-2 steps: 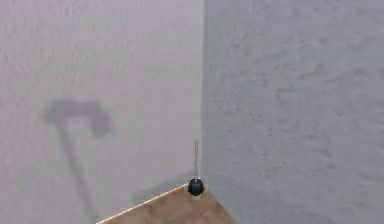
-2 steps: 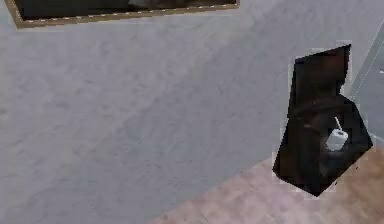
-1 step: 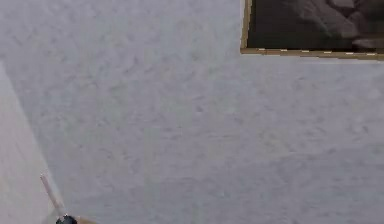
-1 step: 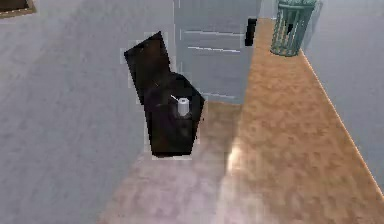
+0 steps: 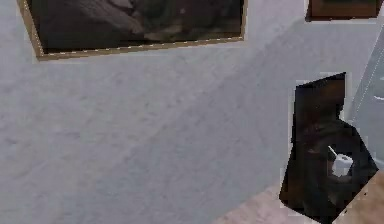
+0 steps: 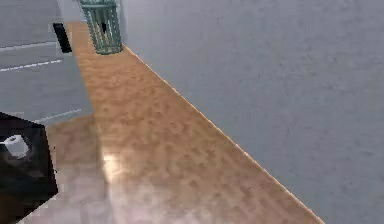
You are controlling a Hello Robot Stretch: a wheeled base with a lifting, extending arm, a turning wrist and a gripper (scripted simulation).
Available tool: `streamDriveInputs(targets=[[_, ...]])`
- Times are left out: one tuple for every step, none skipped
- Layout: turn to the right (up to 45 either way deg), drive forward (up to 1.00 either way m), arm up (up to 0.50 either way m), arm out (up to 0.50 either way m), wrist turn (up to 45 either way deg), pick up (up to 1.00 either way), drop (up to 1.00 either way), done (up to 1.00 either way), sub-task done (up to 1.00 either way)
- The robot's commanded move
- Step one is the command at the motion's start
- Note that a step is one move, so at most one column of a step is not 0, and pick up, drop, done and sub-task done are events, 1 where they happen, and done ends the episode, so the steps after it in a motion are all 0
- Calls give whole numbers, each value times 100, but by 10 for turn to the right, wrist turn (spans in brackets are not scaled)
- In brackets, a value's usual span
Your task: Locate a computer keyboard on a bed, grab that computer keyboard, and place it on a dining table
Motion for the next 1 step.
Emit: streamDriveInputs(targets=[[450,0,0,0,0,0,0,0,0]])
